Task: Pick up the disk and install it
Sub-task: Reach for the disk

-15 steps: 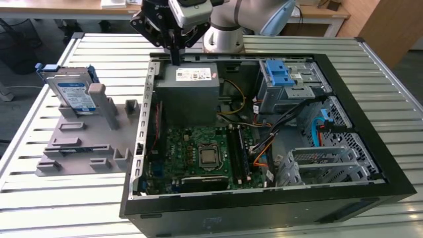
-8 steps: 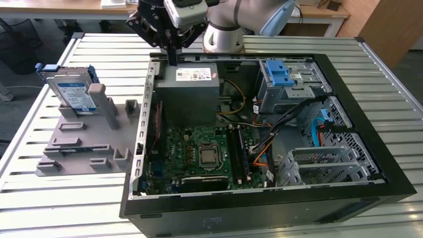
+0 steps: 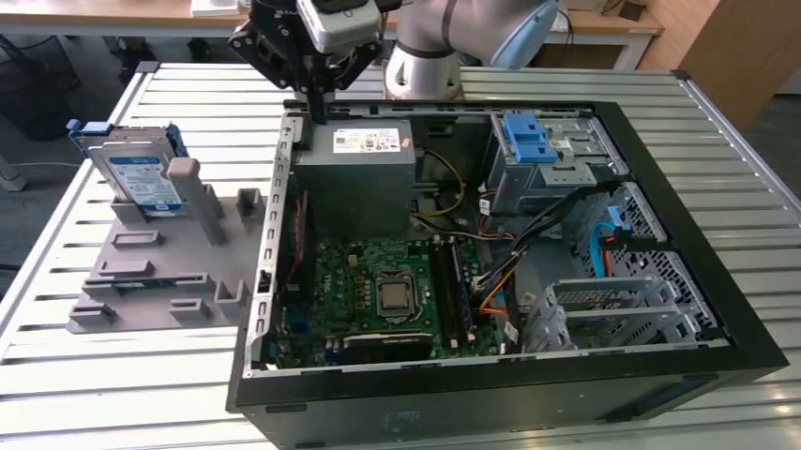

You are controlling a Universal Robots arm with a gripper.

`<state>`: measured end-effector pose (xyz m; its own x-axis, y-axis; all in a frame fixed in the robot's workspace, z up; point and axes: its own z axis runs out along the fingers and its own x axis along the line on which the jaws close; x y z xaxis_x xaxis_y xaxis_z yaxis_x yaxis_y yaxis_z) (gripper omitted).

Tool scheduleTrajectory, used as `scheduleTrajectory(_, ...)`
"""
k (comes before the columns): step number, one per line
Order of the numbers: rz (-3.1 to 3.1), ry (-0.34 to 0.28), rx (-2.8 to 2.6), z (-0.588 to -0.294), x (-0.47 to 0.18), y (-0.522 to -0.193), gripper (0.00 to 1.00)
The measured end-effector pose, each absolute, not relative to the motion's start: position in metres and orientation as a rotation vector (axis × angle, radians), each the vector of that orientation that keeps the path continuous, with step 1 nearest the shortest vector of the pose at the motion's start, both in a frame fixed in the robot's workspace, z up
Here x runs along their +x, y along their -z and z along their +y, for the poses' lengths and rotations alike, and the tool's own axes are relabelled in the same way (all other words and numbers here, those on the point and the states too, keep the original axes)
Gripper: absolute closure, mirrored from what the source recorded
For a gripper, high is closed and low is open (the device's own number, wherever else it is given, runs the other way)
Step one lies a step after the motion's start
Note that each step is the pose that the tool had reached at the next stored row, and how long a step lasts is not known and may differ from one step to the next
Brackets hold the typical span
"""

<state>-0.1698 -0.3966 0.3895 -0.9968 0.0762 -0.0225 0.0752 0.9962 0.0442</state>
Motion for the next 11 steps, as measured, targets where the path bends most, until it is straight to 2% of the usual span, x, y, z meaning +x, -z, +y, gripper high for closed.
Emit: scheduleTrajectory(11, 3.115, -0.068, 0.118, -0.392, -0.187, -0.388, 0.89)
